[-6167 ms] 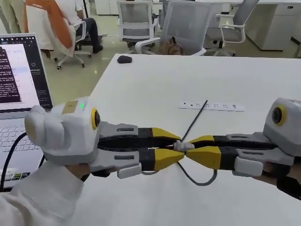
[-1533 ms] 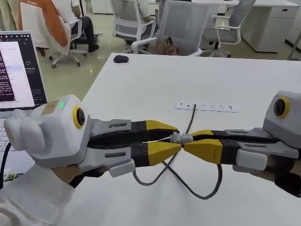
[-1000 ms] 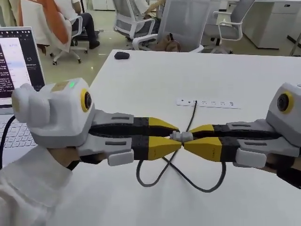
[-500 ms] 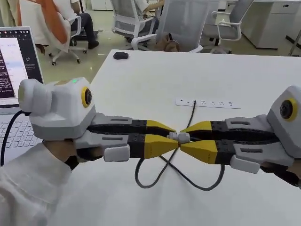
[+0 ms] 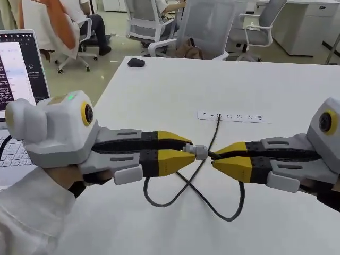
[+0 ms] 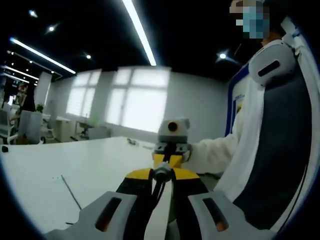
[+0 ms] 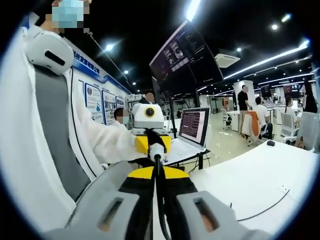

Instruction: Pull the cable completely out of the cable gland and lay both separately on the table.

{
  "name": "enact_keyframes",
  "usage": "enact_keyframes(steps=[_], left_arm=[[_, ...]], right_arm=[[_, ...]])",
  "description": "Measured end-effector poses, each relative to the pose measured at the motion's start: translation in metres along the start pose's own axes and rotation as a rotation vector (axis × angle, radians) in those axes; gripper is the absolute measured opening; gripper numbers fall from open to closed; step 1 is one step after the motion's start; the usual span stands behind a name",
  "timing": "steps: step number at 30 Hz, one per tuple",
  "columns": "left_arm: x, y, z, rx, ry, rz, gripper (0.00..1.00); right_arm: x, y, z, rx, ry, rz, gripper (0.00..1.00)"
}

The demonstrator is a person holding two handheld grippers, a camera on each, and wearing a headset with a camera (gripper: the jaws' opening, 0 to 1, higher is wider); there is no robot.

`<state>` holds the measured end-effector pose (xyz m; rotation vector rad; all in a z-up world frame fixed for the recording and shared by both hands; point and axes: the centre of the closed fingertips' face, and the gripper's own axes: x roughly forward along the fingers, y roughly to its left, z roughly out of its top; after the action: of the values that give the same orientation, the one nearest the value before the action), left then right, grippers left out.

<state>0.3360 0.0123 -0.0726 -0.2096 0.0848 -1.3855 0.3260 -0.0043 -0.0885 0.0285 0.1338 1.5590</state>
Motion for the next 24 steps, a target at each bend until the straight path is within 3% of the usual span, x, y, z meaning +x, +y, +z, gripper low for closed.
enact_keyframes(steps=[6, 8, 11, 15, 19, 22, 24], left_arm=[[0.007, -0.004, -0.005, -0.041, -0.016, -0.023, 0.18], [0.011, -0.008, -0.006, -0.073, -0.017, -0.047, 0.27], [0.017, -0.006, -0.009, -0.051, -0.019, -0.027, 0.39], [0.022, -0.006, -0.015, -0.084, 0.002, -0.044, 0.18], [0.023, -0.006, -0.015, -0.089, -0.005, -0.043, 0.18], [0.025, -0.007, -0.018, -0.099, 0.016, -0.041, 0.17], [0.025, -0.009, -0.021, -0.088, 0.028, -0.041, 0.17]], right_arm=[[0.005, 0.005, -0.002, -0.04, -0.012, 0.009, 0.02], [0.005, 0.005, -0.003, -0.04, -0.011, 0.012, 0.02], [0.005, 0.006, -0.004, -0.033, -0.011, 0.014, 0.02], [0.004, 0.008, -0.003, -0.039, -0.013, 0.017, 0.03], [0.002, 0.008, -0.005, -0.028, -0.012, 0.01, 0.03], [0.001, 0.008, -0.01, 0.026, 0.007, 0.01, 0.03], [0.001, 0.008, -0.013, 0.012, 0.018, 0.016, 0.03]])
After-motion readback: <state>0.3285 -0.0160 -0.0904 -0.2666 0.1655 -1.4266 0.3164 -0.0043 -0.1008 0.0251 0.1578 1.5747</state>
